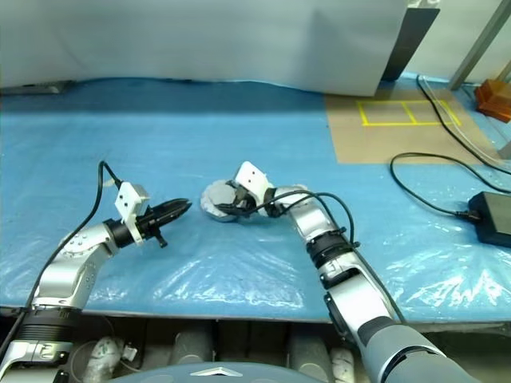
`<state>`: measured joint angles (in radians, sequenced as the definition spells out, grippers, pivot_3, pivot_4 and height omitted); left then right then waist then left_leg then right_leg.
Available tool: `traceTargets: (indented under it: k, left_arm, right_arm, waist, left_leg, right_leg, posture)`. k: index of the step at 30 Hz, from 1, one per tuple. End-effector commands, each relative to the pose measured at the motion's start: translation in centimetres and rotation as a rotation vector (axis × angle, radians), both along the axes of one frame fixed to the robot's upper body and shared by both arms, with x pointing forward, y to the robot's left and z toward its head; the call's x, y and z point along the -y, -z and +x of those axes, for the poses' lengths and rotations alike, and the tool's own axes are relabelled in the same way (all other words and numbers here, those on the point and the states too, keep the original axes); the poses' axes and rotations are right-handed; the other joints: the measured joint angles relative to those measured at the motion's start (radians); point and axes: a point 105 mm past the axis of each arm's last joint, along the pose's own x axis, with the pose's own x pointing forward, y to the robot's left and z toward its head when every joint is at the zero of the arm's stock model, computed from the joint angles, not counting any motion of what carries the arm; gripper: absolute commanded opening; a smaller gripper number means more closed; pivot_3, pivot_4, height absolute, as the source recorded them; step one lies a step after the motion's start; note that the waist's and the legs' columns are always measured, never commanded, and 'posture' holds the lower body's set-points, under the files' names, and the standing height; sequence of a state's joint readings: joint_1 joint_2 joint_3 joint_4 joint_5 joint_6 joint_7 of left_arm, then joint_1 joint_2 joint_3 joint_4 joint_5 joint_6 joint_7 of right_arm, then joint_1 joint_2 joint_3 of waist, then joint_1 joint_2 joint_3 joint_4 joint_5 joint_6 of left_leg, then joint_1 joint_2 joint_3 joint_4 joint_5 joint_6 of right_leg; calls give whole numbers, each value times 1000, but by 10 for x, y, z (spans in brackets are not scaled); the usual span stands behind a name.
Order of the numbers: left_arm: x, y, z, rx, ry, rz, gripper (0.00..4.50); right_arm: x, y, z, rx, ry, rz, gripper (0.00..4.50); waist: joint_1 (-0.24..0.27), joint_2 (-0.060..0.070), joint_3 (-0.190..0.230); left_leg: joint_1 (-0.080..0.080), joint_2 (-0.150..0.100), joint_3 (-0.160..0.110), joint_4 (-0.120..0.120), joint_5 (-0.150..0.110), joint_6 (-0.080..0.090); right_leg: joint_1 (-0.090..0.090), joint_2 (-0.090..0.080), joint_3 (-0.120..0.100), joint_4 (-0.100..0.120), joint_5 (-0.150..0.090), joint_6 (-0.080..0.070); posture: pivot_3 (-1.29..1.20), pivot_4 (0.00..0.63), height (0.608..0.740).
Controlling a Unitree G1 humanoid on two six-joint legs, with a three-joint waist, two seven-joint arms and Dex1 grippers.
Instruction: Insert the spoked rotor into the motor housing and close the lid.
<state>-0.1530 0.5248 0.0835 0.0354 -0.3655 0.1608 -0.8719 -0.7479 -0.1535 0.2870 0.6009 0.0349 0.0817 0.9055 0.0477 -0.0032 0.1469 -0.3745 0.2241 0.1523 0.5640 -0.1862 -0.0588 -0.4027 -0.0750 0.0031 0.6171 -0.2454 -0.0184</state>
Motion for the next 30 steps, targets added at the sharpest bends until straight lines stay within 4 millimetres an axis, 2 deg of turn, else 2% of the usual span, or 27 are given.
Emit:
traceTargets:
  k: [1,8,13,16,20,24,30]
  left_arm:
    - [3,-9,3,44,12,10,589]
    - [7,-8,6,49,18,9,589]
    - [6,-7,5,50,16,8,589]
    - [7,-5,4,48,17,7,589]
    - [13,-6,5,51,38,5,589]
    - [25,-13,8,56,79,-16,589]
    - [38,-17,14,53,132,-34,589]
  right_arm:
    - [-2,-21,4,53,-21,21,2922]
    - [-8,-2,-3,49,-38,-31,2922]
    - [-3,14,-6,-4,-6,-38,2922]
    - [3,30,-11,3,-17,-106,2922]
    - [13,48,-5,-80,64,-134,2922]
    - [17,56,-8,-170,68,-146,2922]
    - [22,56,-10,-157,47,-182,2922]
  waist:
    - [-2,0,0]
    - [-6,0,0]
    - [-6,0,0]
    - [-5,0,0]
    - [-5,0,0]
    - [-4,0,0]
    - [1,0,0]
  left_leg:
    - [0,0,0,0,0,0]
    - [-4,0,0,-1,0,0]
    - [-3,1,0,-1,0,0]
    - [-2,0,0,-1,0,0]
    - [-1,0,0,-1,0,0]
    - [6,0,0,-2,0,0]
    - [6,0,1,-1,0,0]
  right_leg:
    - [0,0,0,0,0,0]
    - [-4,1,-1,0,1,1]
    - [-3,1,-1,0,0,0]
    - [-2,0,-1,1,0,-1]
    - [-1,0,-1,1,0,-1]
    - [5,0,0,1,-1,-1]
    - [5,0,0,0,-1,-2]
  posture:
    - [0,150,740]
    - [0,150,740]
    - [0,150,740]
    - [0,150,740]
    - [0,150,740]
    - [0,150,740]
    - [0,150,740]
